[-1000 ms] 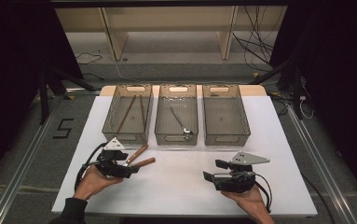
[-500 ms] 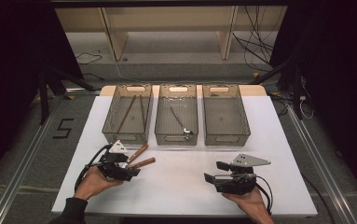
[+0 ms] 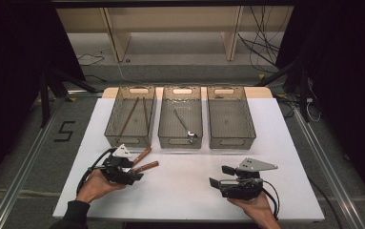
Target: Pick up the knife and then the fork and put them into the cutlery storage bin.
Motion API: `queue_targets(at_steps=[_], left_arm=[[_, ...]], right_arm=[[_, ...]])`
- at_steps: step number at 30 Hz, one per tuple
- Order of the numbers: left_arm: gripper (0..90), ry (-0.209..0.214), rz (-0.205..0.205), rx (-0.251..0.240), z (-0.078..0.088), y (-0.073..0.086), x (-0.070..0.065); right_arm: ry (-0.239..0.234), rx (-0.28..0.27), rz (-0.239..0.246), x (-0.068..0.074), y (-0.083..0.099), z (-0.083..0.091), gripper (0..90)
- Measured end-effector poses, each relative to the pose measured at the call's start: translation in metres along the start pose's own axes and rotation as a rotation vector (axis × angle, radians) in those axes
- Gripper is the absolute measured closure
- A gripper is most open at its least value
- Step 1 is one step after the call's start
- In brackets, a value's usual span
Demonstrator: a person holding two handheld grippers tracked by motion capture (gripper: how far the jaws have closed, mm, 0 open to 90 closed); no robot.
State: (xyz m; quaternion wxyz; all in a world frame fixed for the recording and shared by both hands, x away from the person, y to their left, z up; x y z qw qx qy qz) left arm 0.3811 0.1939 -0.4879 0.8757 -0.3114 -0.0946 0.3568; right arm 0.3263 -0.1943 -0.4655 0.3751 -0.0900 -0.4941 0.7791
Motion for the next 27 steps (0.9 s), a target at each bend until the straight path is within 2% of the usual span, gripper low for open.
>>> queue_targets(at_steps=[8,11,13,16,19,23,27], left_arm=[[43.9,0.003,-0.023,0.011,-0.0025,0.0019,0.0003],[45.1,-0.017,-0.028,0.021,-0.0051,0.0029,0.0022],[46.6,-0.014,-0.032,0.025,-0.0063,0.0037,0.0043],[52.0,-0.009,-0.035,0.035,-0.0084,0.0052,0.0044],[57.9,-0.028,-0.044,0.046,-0.0084,0.0051,0.004],[66.9,-0.027,-0.054,0.06,-0.0071,0.0048,0.004],[73.7,-0.02,-0.088,0.068,-0.0067,0.0049,0.001]], right_arm=[[-0.008,0.005,0.009,0.0016,0.0,-0.0018,30.1],[-0.01,0.007,0.012,0.002,0.0,-0.0021,30.1],[-0.012,0.008,0.01,0.0022,0.0,-0.0022,30.1],[-0.013,0.01,0.007,0.0023,0.0002,-0.0028,30.2],[-0.014,0.014,0.008,0.0025,0.0002,-0.0031,30.3],[-0.013,0.014,0.008,0.0022,0.0003,-0.0036,30.5],[-0.011,0.015,0.009,0.0027,0.0,-0.0043,30.7]])
Point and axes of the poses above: each handheld gripper's, and its own axes: z roughly backward along the jaws, y roughly out of its underside, x roughly to its left, the point moved 2 cm from there along -z, roughly forward along the jaws
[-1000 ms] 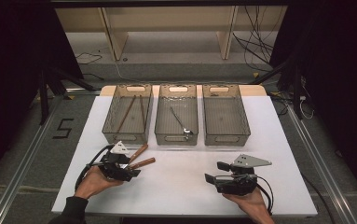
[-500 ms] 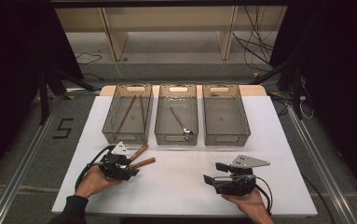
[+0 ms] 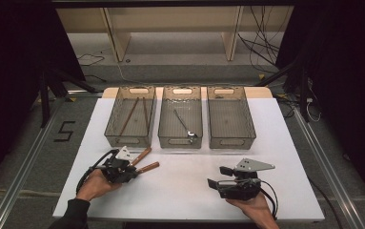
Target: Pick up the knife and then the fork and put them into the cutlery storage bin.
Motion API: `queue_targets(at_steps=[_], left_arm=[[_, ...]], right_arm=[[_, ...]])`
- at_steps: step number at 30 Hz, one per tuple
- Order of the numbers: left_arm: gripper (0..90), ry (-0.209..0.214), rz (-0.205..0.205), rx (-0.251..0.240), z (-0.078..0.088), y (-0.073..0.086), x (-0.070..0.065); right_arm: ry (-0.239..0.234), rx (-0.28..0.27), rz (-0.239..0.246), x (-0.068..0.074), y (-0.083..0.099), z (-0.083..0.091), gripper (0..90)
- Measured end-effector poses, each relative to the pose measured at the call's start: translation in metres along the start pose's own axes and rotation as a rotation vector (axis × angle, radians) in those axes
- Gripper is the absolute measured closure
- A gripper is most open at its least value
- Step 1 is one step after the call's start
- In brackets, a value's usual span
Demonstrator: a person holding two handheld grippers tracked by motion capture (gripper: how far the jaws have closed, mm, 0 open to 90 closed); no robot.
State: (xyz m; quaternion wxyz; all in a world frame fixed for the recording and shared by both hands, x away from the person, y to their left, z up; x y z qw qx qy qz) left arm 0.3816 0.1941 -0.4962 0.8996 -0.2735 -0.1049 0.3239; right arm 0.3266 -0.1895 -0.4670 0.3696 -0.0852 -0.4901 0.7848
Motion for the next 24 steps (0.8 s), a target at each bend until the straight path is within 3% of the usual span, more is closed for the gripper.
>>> queue_targets(at_steps=[8,11,24], left_arm=[[79.9,0.051,-0.048,-0.027,0.0039,-0.0011,-0.0041],[80.3,0.044,-0.054,-0.027,0.0034,-0.0023,-0.0056],[80.5,0.108,-0.018,-0.063,0.0085,-0.0092,-0.0099]], right_arm=[[0.002,0.004,0.0,0.0,0.0001,-0.001,31.0],[0.003,0.003,0.0,-0.0003,0.0,-0.0006,31.0],[-0.002,-0.013,0.014,0.004,-0.0031,0.0001,31.1]])
Point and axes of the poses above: each handheld gripper's, and its own axes: z roughly backward along the jaws, y roughly out of its underside, x roughly to its left, the point moved 2 cm from there along -z, roughly forward along the jaws
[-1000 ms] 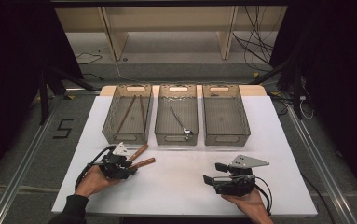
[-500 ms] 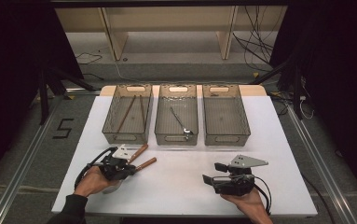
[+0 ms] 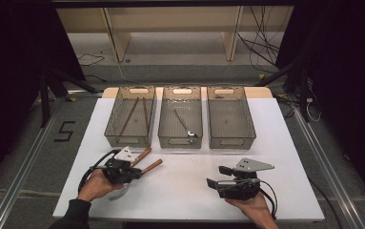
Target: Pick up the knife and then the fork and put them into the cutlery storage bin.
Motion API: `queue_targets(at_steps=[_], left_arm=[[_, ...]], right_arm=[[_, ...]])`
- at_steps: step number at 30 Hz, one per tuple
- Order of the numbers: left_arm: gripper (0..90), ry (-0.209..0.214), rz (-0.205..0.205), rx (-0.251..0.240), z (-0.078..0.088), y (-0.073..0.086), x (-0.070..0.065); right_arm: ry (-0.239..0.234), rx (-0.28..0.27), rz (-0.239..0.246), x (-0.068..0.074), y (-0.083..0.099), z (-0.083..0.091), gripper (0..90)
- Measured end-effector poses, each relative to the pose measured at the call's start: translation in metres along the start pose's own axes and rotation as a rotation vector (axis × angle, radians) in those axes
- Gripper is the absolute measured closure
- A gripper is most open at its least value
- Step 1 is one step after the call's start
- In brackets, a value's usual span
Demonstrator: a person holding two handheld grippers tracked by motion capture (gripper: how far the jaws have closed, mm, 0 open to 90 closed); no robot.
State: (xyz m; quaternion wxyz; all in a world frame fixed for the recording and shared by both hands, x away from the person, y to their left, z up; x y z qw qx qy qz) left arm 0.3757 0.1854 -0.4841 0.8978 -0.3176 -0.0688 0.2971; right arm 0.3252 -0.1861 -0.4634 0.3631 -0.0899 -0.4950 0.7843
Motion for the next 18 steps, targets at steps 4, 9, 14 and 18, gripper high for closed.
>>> queue_targets(at_steps=[4,9,14,18], left_arm=[[80.5,0.034,0.007,-0.021,0.0,-0.008,-0.008],[80.5,0.102,0.032,-0.033,-0.002,-0.019,-0.015],[80.5,0.144,0.03,-0.028,-0.003,-0.031,-0.022],[80.5,0.167,0.01,-0.013,-0.006,-0.042,-0.029]], right_arm=[[-0.009,-0.012,0.025,0.008,-0.003,-0.001,31.1],[-0.022,-0.025,0.07,0.018,-0.008,-0.006,31.1],[-0.022,-0.017,0.13,0.029,-0.01,-0.014,31.0],[-0.016,-0.014,0.194,0.039,-0.014,-0.022,30.8]])
Point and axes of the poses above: each handheld gripper's, and its own axes: z roughly backward along the jaws, y roughly out of its underside, x roughly to its left, the point moved 2 cm from there along -z, roughly forward along the jaws
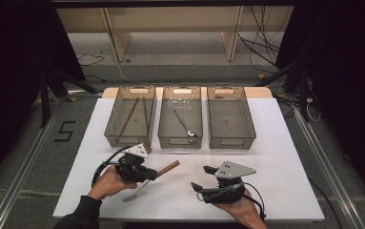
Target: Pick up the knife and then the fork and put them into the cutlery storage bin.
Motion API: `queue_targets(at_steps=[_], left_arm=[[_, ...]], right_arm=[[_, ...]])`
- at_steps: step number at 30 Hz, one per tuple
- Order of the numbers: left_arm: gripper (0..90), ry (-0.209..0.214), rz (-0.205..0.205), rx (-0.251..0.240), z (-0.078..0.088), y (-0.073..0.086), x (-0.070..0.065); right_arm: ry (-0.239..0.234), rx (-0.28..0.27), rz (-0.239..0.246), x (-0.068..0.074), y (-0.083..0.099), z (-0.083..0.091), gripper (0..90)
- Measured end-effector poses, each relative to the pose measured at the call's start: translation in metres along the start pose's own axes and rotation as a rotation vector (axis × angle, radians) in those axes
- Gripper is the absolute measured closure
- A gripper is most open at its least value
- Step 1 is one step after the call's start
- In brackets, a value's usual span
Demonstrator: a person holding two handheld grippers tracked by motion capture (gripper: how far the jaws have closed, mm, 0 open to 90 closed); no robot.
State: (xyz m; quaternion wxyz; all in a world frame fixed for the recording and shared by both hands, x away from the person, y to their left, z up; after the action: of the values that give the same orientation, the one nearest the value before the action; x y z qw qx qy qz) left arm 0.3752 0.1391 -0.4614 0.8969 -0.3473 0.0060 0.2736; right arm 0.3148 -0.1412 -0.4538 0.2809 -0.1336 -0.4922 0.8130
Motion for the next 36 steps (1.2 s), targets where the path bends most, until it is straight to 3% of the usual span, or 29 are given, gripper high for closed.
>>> queue_targets(at_steps=[10,14,17,20,28,36], left_arm=[[80.5,0.082,-0.055,0.025,-0.013,-0.025,-0.017],[80.5,0.112,-0.074,0.045,-0.018,-0.034,-0.024],[80.5,0.123,-0.085,0.053,-0.021,-0.038,-0.028],[80.5,0.125,-0.084,0.069,-0.023,-0.036,-0.029],[80.5,0.133,-0.093,0.095,-0.025,-0.037,-0.035],[80.5,0.141,-0.102,0.11,-0.023,-0.038,-0.04]], right_arm=[[0.035,0.018,0.18,0.02,-0.011,-0.016,30.6],[0.067,0.035,0.281,0.028,-0.012,-0.02,30.1],[0.09,0.048,0.353,0.033,-0.012,-0.023,30.2],[0.099,0.06,0.392,0.036,-0.01,-0.024,30.6],[0.18,0.115,0.578,0.047,-0.001,-0.035,33.0],[0.303,0.166,0.798,0.058,0.008,-0.042,41.0]])
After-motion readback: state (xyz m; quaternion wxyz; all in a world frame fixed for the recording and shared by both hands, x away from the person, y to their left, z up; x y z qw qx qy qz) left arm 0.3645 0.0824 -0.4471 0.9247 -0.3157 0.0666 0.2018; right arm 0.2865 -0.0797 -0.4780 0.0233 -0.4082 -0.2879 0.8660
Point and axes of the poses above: each handheld gripper's, and its own axes: z roughly backward along the jaws, y roughly out of its underside, x roughly to its left, the point moved 2 cm from there along -z, roughly forward along the jaws
